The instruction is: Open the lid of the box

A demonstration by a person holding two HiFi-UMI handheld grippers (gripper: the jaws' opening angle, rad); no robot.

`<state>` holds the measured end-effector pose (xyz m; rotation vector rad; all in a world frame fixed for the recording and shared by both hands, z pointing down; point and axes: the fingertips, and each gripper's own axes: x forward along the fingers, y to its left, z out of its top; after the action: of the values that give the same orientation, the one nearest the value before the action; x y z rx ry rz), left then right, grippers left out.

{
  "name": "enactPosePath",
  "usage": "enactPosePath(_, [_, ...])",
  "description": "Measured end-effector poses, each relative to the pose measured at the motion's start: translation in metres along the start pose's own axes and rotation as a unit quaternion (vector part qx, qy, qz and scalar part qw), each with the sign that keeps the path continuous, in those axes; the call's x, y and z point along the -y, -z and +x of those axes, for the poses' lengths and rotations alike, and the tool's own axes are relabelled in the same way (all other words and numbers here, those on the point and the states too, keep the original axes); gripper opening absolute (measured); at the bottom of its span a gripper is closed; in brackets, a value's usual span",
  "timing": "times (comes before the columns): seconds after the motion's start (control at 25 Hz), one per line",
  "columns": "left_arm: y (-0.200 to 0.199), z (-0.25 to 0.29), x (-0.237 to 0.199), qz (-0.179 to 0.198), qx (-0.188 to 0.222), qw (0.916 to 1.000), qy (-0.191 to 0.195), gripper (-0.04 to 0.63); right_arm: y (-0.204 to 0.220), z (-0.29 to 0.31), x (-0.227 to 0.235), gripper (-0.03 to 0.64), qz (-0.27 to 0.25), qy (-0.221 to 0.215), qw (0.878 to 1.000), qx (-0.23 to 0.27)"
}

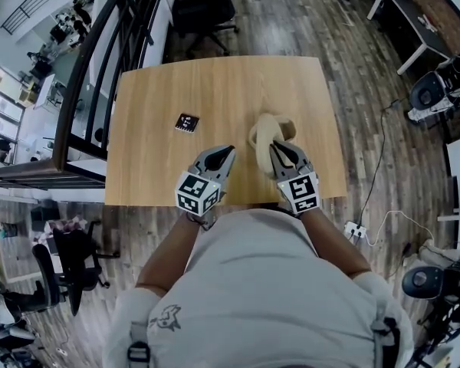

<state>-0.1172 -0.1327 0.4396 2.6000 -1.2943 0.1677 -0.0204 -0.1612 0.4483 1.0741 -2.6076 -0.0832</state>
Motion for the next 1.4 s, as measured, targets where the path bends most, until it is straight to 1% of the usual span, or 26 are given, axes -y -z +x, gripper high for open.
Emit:
enactPosePath(0.16, [-0.009, -0.010, 0.005, 0.007, 0.016, 0.9998, -0.003, 0.006, -0.007, -0.007, -0.003, 0.038, 0.009, 0.002, 1.000, 0.009])
enactPosePath(0.36, [-0.010, -0.014, 0.019, 0.004, 0.012, 0.9999, 0.005, 0.005, -0.007, -0.019, -0.001, 0.038, 0.016, -0.005, 1.000, 0.010])
enactPosePath(0.56, [-0.012, -0.014, 0.029, 0.000, 0.017, 0.9999, -0.004, 0.005, -0.007, -0.028, 0.006, 0.038, 0.020, -0.013, 1.000, 0.016])
enactPosePath(0.68, [-0.015, -0.012, 0.037, -0.002, 0.021, 0.9996, -0.018, 0.005, -0.009, -0.033, 0.012, 0.040, 0.025, -0.023, 0.999, 0.022])
enactPosePath(0.92, [-0.023, 0.003, 0.057, -0.011, 0.038, 0.9974, -0.060, 0.005, -0.001, -0.054, 0.029, 0.038, 0.025, -0.051, 0.998, 0.028])
enactPosePath(1.08, [-0.027, 0.018, 0.083, -0.003, 0.047, 0.9957, -0.079, 0.005, 0.013, -0.076, 0.048, 0.038, 0.035, -0.067, 0.997, 0.021])
enactPosePath(1.4, [-0.022, 0.026, 0.148, -0.015, 0.053, 0.9913, -0.120, 0.005, 0.033, -0.127, 0.075, 0.038, 0.038, -0.098, 0.994, 0.024])
